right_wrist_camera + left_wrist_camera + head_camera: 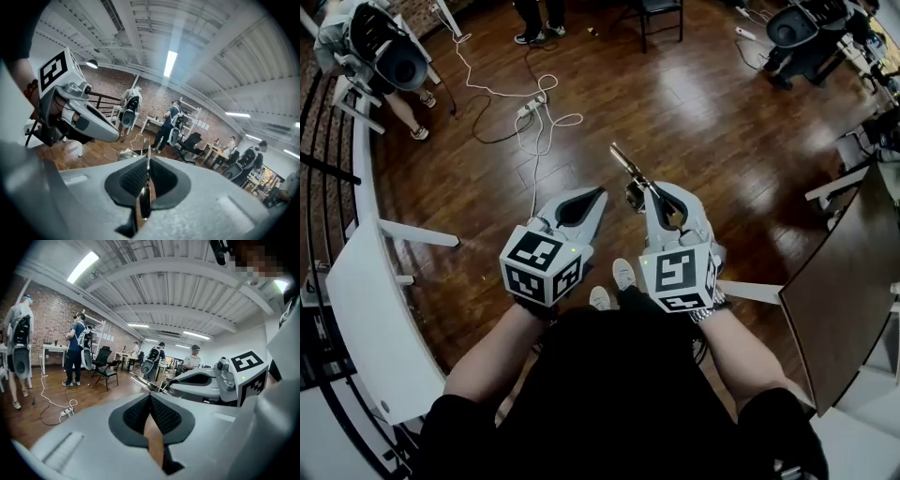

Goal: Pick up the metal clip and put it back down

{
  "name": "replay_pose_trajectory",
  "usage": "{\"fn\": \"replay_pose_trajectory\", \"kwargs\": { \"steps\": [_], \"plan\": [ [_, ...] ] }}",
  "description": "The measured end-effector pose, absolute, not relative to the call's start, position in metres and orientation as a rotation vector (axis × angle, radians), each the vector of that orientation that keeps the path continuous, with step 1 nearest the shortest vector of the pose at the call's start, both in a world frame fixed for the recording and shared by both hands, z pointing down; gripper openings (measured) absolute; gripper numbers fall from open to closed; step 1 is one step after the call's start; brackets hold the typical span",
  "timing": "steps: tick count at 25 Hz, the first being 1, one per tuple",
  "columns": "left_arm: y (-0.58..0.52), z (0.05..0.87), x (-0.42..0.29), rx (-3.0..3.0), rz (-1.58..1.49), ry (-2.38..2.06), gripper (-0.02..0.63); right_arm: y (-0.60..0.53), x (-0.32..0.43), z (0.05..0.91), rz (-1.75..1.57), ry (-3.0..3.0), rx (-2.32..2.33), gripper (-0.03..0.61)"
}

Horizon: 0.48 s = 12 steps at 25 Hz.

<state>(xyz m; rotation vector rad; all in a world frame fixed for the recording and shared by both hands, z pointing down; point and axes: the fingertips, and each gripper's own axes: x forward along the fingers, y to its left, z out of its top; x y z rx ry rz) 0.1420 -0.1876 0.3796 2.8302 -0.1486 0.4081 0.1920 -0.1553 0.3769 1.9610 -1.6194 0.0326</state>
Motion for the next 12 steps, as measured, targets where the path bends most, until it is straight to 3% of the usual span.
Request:
{"fn": "replay_pose_trajectory", "kwargs": {
  "steps": [12],
  "plan": [
    [-0.079,0.38,0.207,2.874,0.485,0.266,0.015,-0.035,0.245,0.375,0.143,-1.338,2.189,-0.006]
  ]
}}
